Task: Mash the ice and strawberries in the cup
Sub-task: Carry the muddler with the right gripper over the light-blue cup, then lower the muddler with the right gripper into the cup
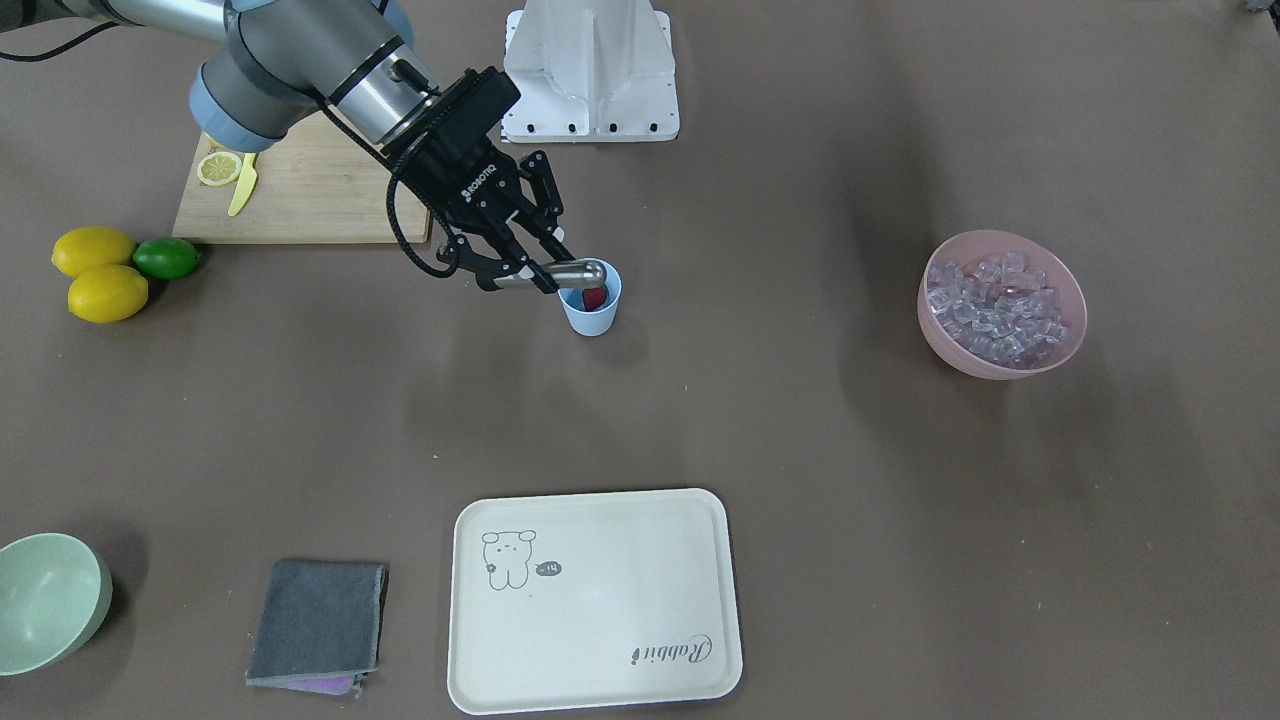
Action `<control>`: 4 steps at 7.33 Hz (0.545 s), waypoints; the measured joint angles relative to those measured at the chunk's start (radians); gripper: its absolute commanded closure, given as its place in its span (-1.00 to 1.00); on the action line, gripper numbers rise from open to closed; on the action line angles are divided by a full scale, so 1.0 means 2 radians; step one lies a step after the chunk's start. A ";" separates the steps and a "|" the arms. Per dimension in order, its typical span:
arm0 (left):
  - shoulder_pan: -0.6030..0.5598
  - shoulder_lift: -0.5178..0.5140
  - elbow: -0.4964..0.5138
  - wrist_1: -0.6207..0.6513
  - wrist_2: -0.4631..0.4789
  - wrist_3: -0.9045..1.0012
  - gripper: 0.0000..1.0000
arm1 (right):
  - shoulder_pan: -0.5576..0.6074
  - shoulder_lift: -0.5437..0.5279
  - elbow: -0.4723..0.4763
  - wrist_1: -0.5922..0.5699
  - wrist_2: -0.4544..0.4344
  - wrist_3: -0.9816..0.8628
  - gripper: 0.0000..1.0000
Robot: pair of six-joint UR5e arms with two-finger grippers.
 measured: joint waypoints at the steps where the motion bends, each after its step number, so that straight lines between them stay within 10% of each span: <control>1: 0.000 0.000 0.000 -0.001 0.000 0.000 -0.97 | -0.021 0.002 -0.015 0.044 -0.024 -0.010 1.00; 4: 0.000 0.001 0.000 -0.002 0.000 0.001 -0.97 | -0.065 0.012 -0.083 0.198 -0.062 -0.038 1.00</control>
